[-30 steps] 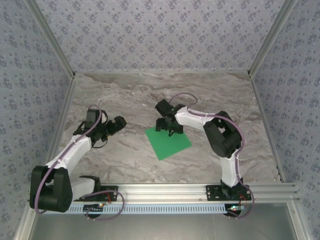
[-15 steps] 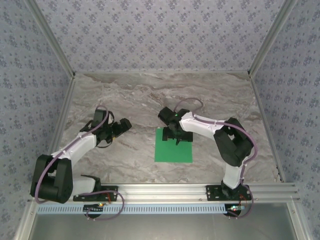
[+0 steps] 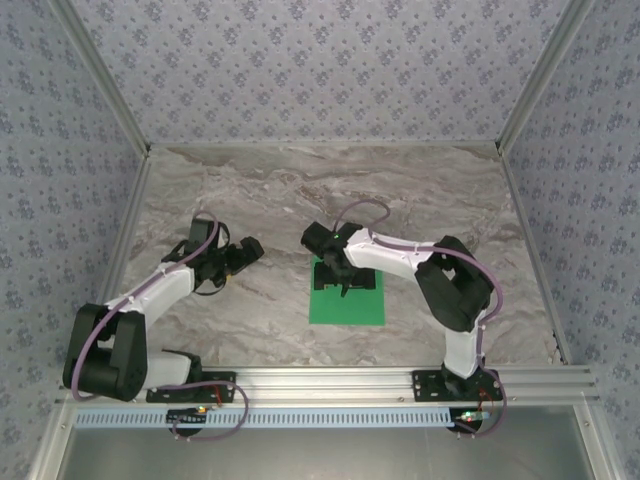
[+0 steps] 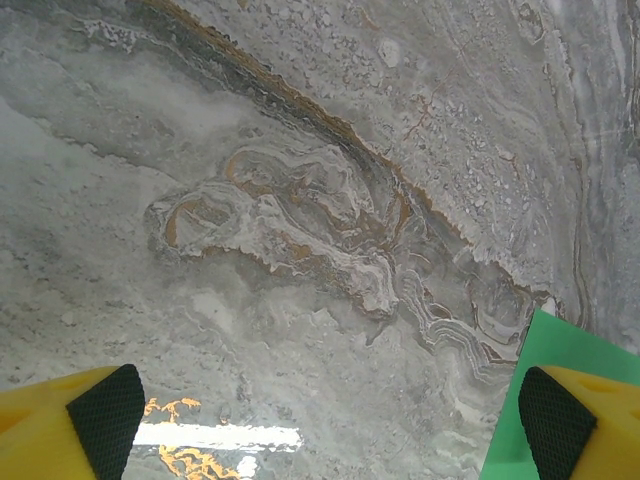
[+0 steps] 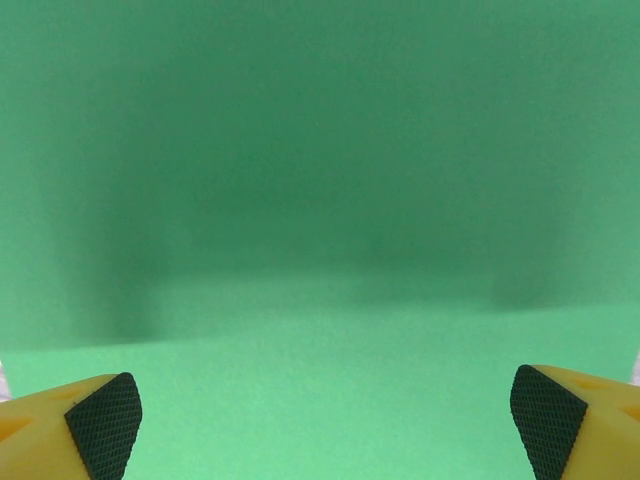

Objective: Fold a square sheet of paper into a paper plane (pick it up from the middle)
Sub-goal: Rotate the square sheet of paper at the center of the table, then fold the square sheet of paper at the center of the table.

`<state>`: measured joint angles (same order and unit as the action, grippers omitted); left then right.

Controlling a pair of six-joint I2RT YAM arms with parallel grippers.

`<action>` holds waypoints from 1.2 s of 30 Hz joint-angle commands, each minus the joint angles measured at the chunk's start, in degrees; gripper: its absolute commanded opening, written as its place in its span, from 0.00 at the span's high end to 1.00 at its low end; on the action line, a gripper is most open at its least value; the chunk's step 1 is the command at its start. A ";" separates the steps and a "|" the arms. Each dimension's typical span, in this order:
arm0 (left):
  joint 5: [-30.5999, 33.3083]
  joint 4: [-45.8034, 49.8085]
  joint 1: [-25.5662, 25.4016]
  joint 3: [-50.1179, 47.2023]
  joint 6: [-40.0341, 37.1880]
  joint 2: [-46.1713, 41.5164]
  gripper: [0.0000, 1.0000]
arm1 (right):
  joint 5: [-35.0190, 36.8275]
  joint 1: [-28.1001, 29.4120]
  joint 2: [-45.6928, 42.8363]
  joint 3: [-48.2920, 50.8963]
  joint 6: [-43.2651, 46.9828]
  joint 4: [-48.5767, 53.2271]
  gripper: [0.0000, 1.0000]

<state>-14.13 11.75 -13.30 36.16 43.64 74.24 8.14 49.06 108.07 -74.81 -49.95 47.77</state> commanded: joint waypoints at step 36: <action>-0.77 -0.08 -0.49 1.40 2.34 1.32 0.01 | -4.57 -3.71 -0.90 9.92 -0.72 -10.01 0.53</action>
<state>-14.15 11.75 -13.30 36.16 45.34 75.11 5.96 45.71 106.41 -67.35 -52.01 40.01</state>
